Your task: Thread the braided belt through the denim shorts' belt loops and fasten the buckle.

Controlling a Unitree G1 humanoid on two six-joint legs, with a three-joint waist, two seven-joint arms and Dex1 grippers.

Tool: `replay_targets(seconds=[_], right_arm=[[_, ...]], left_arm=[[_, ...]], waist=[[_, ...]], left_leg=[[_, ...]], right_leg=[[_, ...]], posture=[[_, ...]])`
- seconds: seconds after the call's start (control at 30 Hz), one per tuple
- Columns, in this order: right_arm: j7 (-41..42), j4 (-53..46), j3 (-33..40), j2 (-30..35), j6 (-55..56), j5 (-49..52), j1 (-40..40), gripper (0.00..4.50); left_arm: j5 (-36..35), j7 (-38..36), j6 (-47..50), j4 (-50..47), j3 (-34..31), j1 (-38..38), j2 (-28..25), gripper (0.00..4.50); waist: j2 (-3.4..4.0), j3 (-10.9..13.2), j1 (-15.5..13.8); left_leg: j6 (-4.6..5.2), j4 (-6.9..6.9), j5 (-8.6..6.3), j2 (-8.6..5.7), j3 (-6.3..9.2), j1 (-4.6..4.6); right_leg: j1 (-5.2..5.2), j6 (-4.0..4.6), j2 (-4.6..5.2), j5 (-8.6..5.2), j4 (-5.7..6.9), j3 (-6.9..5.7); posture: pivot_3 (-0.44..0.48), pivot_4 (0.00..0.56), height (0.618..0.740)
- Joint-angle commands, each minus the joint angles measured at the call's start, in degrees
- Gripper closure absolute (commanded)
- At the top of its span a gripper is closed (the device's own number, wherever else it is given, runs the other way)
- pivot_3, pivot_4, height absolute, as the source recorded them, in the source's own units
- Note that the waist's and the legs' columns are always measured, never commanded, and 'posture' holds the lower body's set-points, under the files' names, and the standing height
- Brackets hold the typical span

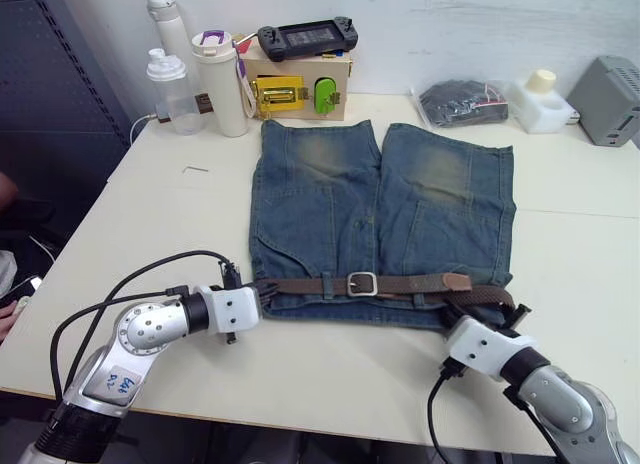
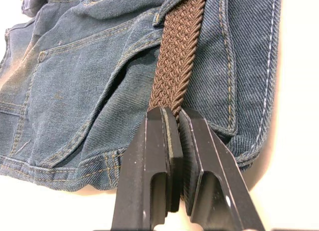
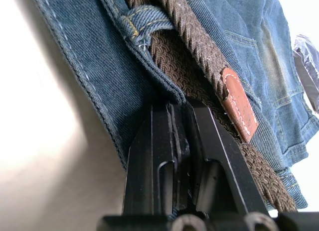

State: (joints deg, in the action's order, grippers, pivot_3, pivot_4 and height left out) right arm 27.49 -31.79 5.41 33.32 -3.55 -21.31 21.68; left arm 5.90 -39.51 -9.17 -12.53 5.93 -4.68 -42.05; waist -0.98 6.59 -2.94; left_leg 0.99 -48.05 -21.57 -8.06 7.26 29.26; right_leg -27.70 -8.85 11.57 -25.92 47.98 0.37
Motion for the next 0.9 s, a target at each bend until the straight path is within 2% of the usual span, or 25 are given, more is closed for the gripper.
replay_targets(seconds=[0.03, 0.27, 0.3, 0.37, 0.43, 0.5, 0.6, 0.63, 0.73, 0.87, 0.9], right_arm=[[-2.18, 5.13, 5.97, 1.46, -1.89, -1.06, 1.50, 4.41], [-0.88, 4.33, 4.91, 1.14, -2.51, 0.96, 0.85, 4.41], [-0.44, 4.06, 5.04, 1.20, -2.47, 1.76, 0.71, 4.08], [1.55, 3.72, 5.20, 1.63, -2.94, 4.51, 0.42, 3.40], [4.93, 3.18, 5.18, 2.69, -3.12, 8.06, 0.51, 2.50], [8.98, 2.16, 6.01, 4.35, -5.19, 12.47, 0.46, 1.46], [15.51, 0.24, 9.78, 8.33, -8.84, 20.74, -0.67, 0.12], [17.40, -0.29, 11.35, 9.81, -10.29, 23.29, -1.19, 0.00], [23.92, -0.88, 15.94, 14.45, -14.25, 30.80, -1.76, 0.00], [30.60, 0.67, 24.15, 18.79, -24.24, 44.96, -6.47, 0.00], [31.65, 1.51, 25.99, 19.53, -26.70, 48.40, -7.94, 0.00]], left_arm=[[1.70, 0.19, 0.87, 3.25, -2.76, 2.03, -2.66, 4.50], [1.36, 0.82, 0.48, 3.57, -1.80, 1.46, -1.76, 4.50], [0.97, 1.09, 0.36, 3.54, -1.86, 1.46, -1.31, 4.50], [-0.14, 1.04, -0.06, 3.33, -1.67, 1.41, -0.50, 3.62], [-0.17, 0.59, -0.48, 3.21, -1.12, 1.24, -0.54, 2.86], [-0.56, 0.48, -0.40, 2.70, -1.18, 1.42, -0.37, 1.91], [-4.52, -1.49, 1.00, -1.12, -2.71, 3.31, -0.73, 0.68], [-7.11, -2.44, 2.22, -3.20, -3.78, 4.21, -0.84, 0.32], [-16.08, -4.69, 8.72, -10.92, -7.72, 7.00, -1.43, 0.32], [-35.94, -4.35, 23.72, -20.30, -17.60, 11.81, -2.59, 0.32], [-38.88, -3.99, 26.19, -21.24, -19.81, 12.81, -2.94, 0.32]], waist=[[0.00, 0.00, 0.02], [0.00, 0.00, 0.05], [0.00, 0.00, 0.08], [0.00, 0.00, 0.12], [-0.04, -0.03, 0.12], [-0.08, -0.09, 0.12], [-0.04, -0.15, 0.32], [-0.03, -0.14, 0.47], [0.08, -0.07, 0.94], [0.17, 0.14, 1.35], [0.18, 0.18, 1.36]], left_leg=[[0.00, 0.00, 0.00, 0.00, 0.00, 0.00], [0.00, 0.00, 0.00, 0.00, 0.00, 0.00], [0.00, 0.00, 0.00, 0.00, 0.00, 0.00], [0.00, 0.00, 0.00, 0.00, 0.00, 0.00], [0.00, 0.00, 0.00, 0.01, 0.01, -0.02], [0.00, 0.00, 0.00, 0.01, 0.01, -0.03], [0.02, 0.00, -0.02, 0.02, 0.02, -0.04], [0.04, 0.00, -0.03, 0.02, 0.02, -0.04], [0.06, 0.03, -0.06, 0.05, 0.04, -0.01], [0.09, 0.03, -0.08, 0.04, 0.03, 0.02], [0.09, 0.03, -0.07, 0.04, 0.04, 0.03]], right_leg=[[0.00, 0.00, 0.00, 0.00, 0.00, 0.00], [0.00, 0.00, -0.01, 0.00, 0.00, 0.00], [0.00, 0.00, 0.00, 0.00, 0.00, 0.00], [0.00, 0.00, -0.01, 0.00, 0.00, 0.00], [0.01, 0.00, -0.02, 0.00, 0.00, -0.01], [0.03, 0.00, -0.02, 0.00, 0.00, -0.02], [0.05, 0.00, -0.01, 0.00, -0.02, -0.02], [0.05, 0.00, -0.01, 0.00, -0.04, -0.03], [0.05, 0.00, -0.01, 0.00, -0.12, -0.05], [0.09, 0.00, 0.01, 0.00, -0.24, -0.06], [0.10, 0.00, 0.01, 0.00, -0.26, -0.06]], posture=[[0.000, 0.150, 0.645], [0.000, 0.150, 0.645], [0.000, 0.150, 0.645], [0.000, 0.150, 0.645], [0.000, 0.150, 0.645], [0.000, 0.150, 0.645], [0.000, 0.150, 0.645], [0.000, 0.150, 0.645], [0.000, 0.150, 0.645], [0.000, 0.150, 0.645], [0.000, 0.150, 0.645]])
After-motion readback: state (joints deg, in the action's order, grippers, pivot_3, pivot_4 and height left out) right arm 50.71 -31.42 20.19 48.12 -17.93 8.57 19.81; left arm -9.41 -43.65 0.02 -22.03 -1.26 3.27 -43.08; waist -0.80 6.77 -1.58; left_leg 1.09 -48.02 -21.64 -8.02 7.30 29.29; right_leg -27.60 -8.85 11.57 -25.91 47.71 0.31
